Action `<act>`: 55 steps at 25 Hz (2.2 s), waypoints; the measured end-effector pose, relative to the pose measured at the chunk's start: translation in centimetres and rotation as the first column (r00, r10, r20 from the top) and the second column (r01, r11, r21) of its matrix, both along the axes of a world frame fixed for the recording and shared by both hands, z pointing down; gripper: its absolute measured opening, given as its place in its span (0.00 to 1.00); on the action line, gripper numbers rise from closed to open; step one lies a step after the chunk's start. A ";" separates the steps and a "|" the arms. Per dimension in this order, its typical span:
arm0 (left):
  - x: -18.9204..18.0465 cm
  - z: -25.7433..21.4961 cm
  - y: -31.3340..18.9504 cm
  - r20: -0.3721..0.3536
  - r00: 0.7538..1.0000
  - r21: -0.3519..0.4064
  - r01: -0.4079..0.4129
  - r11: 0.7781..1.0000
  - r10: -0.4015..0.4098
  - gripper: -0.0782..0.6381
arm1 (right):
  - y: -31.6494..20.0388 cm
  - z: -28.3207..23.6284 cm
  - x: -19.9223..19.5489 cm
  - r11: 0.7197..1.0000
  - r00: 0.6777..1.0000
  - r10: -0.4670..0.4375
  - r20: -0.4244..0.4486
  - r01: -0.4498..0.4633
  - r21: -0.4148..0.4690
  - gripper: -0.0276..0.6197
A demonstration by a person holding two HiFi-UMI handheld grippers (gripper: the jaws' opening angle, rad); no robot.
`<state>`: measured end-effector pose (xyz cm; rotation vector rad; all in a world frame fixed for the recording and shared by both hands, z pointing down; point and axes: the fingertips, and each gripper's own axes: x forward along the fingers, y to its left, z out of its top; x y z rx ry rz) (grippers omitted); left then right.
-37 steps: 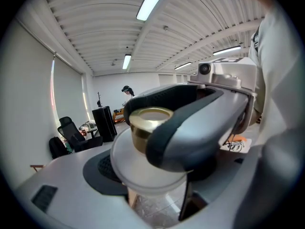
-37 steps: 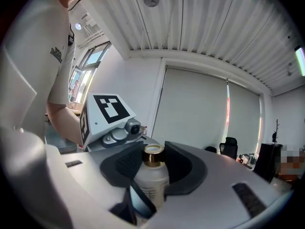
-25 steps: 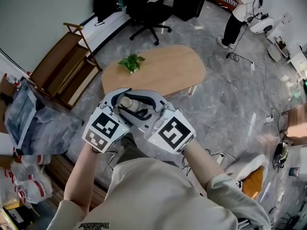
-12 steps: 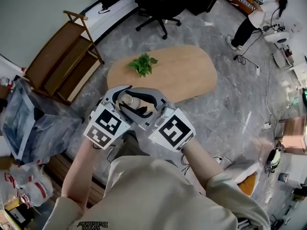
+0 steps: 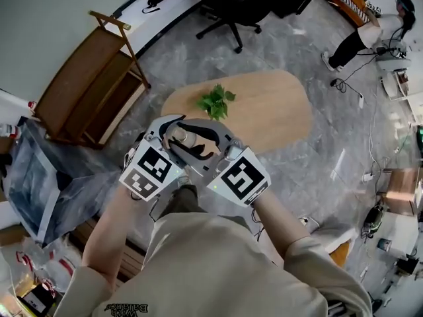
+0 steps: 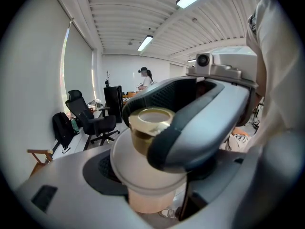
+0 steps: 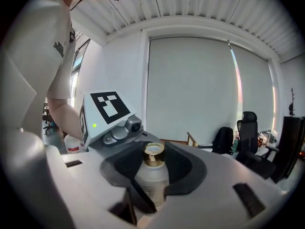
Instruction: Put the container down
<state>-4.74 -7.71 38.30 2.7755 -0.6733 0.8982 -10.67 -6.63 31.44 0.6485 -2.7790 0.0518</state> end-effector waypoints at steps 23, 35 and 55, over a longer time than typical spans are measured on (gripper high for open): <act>-4.1 6.9 -11.0 0.025 0.999 0.011 0.038 0.999 -0.039 0.57 | -10.9 6.9 -3.8 0.998 0.998 0.017 -0.061 -0.020 -0.065 0.22; -5.3 18.3 -19.2 0.051 0.992 0.039 0.116 0.992 -0.118 0.57 | -18.6 18.5 -4.6 0.996 0.994 0.022 -0.105 -0.031 -0.085 0.22; -4.8 44.6 -22.2 -0.014 0.989 -0.096 0.145 0.985 -0.147 0.57 | -22.5 45.1 -4.2 0.970 0.972 0.086 -0.219 -0.132 -0.204 0.21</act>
